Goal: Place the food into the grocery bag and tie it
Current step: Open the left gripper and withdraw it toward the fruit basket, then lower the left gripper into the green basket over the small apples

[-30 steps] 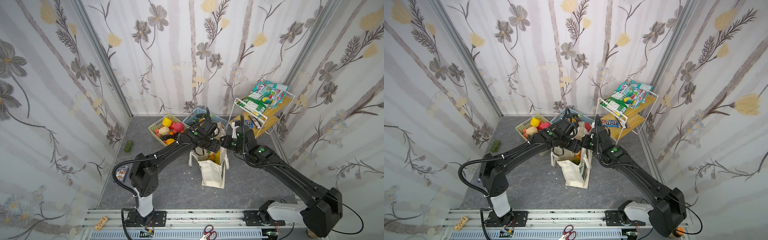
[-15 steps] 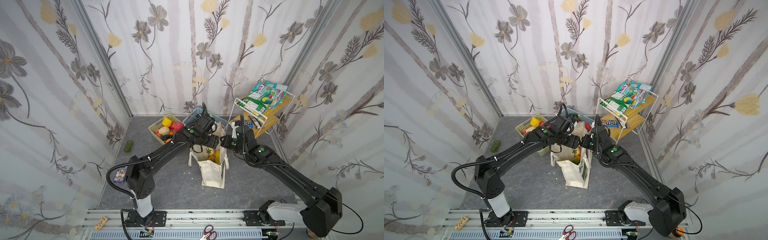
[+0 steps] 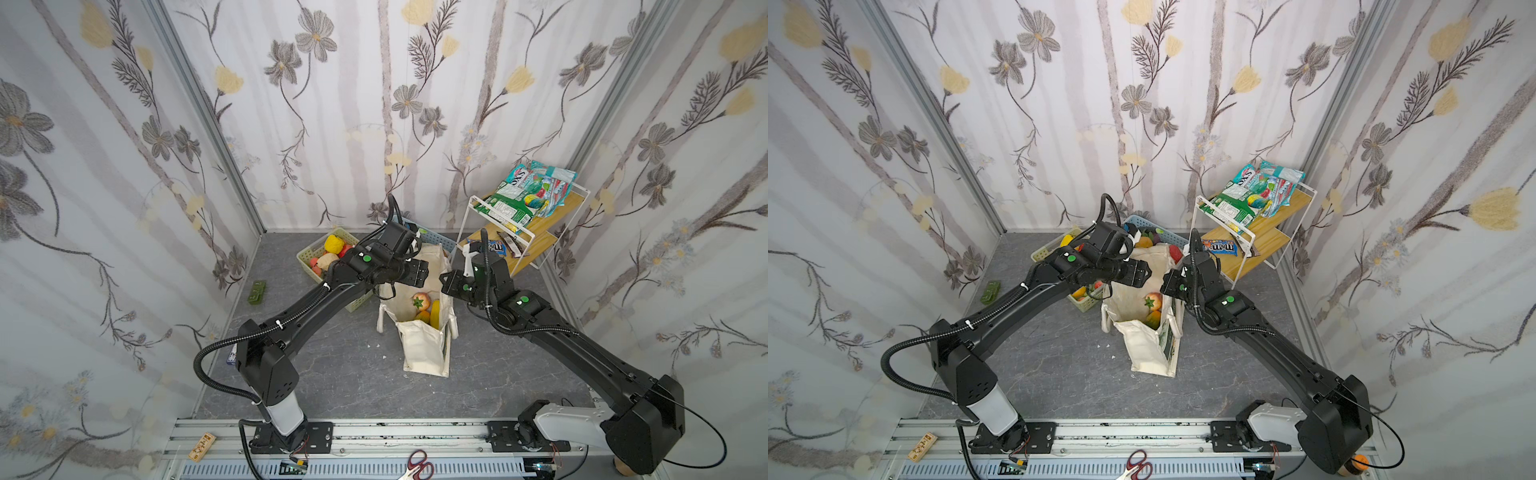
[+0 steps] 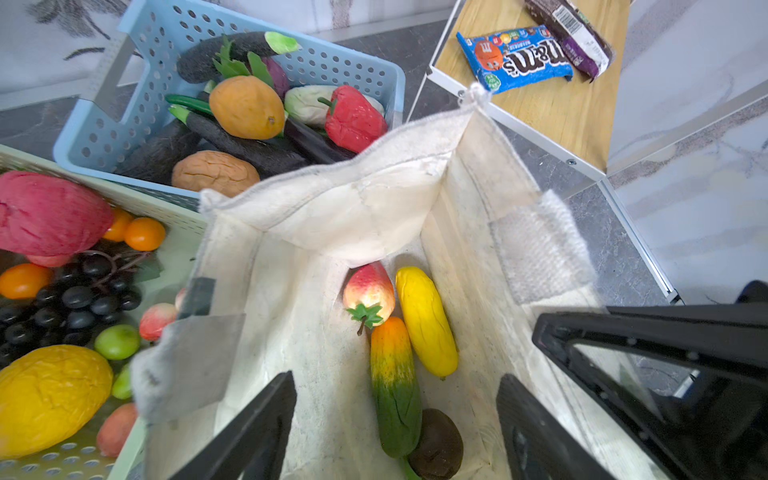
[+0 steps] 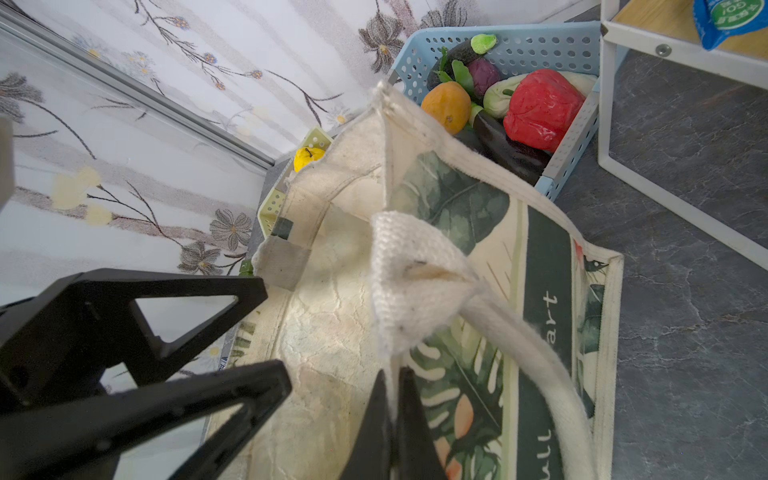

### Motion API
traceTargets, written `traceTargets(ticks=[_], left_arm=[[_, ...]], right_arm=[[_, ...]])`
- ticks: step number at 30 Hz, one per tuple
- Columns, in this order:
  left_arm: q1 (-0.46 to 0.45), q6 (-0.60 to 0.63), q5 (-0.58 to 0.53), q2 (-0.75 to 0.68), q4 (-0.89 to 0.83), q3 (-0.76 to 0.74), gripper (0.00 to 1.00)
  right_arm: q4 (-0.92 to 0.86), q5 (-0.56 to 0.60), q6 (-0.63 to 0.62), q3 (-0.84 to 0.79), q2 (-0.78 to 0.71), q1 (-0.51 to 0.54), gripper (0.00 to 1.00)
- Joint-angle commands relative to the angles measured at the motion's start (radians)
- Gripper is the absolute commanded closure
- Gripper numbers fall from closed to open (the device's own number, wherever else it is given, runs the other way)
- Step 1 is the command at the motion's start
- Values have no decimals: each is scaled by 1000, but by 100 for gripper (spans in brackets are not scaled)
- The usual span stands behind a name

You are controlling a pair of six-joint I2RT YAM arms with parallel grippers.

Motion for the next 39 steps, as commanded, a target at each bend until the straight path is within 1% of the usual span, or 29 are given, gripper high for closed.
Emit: traceTargets(ticks=[1,13,21,32,39], left_arm=[[19,2,-22,-26,-3,8,21],[98,7,-50,-70,1,-18,21],[184,7,-62,-98,14,-55,20],[314,-40,-40,-76,73,-168,21],[388,-104,-6,-41,134,-242,21]], right_arm=[[44,-6,0,-7,-7,0,99],[48,-11,0,-14,-8,0,99],[49,-12,0,-12,-7,0,99],[48,-8,0,-12,-10,0,99],[47,-9,0,-15,-12,0,99]])
